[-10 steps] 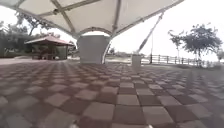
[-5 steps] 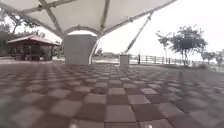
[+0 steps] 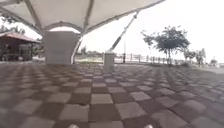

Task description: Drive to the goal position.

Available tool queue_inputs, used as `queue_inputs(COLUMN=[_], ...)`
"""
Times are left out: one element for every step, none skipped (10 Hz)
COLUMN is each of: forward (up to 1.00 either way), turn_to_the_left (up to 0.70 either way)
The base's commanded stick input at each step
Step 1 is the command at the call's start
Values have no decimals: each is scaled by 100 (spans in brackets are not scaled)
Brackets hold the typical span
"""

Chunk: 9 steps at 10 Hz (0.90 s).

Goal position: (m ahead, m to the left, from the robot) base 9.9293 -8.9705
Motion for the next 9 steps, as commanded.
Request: queue_inputs(forward=[100,100,100,100,100,100,100,100,100], turn_to_the_left=[-40,-40,-40,-40,-40,-40,-40,-40,-40])
